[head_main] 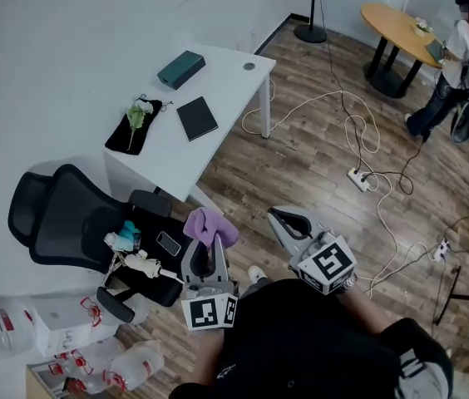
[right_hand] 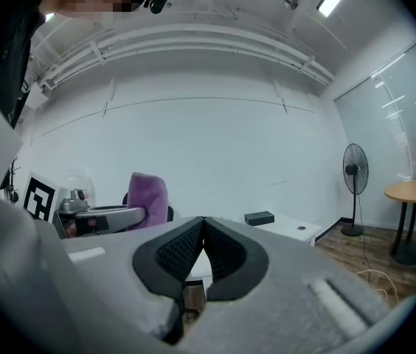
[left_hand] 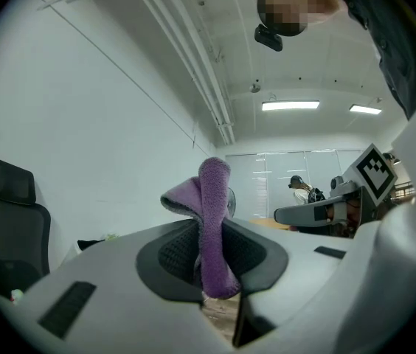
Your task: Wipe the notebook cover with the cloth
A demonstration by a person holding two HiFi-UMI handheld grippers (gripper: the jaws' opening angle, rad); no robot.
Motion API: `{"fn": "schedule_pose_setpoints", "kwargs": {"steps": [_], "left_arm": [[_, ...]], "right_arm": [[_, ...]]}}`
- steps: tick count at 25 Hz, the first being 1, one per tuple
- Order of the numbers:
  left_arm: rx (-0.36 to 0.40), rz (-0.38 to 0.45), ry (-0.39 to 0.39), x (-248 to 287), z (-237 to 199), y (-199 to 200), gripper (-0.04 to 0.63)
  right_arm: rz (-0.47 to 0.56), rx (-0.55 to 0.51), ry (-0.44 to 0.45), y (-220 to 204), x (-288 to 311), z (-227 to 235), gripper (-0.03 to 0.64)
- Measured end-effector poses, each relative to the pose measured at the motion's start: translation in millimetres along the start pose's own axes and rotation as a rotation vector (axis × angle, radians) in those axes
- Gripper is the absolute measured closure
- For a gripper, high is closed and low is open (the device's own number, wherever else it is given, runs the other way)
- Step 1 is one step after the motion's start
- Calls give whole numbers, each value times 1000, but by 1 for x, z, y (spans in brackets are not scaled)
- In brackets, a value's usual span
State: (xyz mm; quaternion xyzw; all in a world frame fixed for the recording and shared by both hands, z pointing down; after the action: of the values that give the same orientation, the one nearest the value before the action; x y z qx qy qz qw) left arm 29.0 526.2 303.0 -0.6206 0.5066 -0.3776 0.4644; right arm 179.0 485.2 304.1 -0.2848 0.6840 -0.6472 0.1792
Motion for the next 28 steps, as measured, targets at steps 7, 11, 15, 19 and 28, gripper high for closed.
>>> {"fn": "schedule_pose_setpoints", "kwargs": {"steps": [7,11,15,19,28], "left_arm": [[-3,4,-38,38,-55,15,520],[-14,-3,-42,49,-76,15,520],[-26,-11,-44,52,-89,11,520],[-26,-15,-30,56,-96,8,520],[-26,-8,86,84,-117,6,520]], "right_arm": [[5,-15,-7,8,73,-1,614],[20,-10,10,12,98,-7,614],[16,-17,16,10,113,-11,614],[-1,-12,12,6,122,-4,614],[5,-8,86,2,157,30,614]]}}
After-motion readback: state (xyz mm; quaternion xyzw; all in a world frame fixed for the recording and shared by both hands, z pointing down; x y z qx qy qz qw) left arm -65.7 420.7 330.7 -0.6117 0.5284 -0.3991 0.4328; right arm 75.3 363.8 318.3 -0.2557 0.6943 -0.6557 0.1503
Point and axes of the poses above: the fingertips, and each gripper's own axes: x forward along the fingers, z to its right, y out of its top, the point moved 3 cm from there along -x, backward along the fingers, and after that the axes turned 12 degrees about -x, right-handed, at the moved point
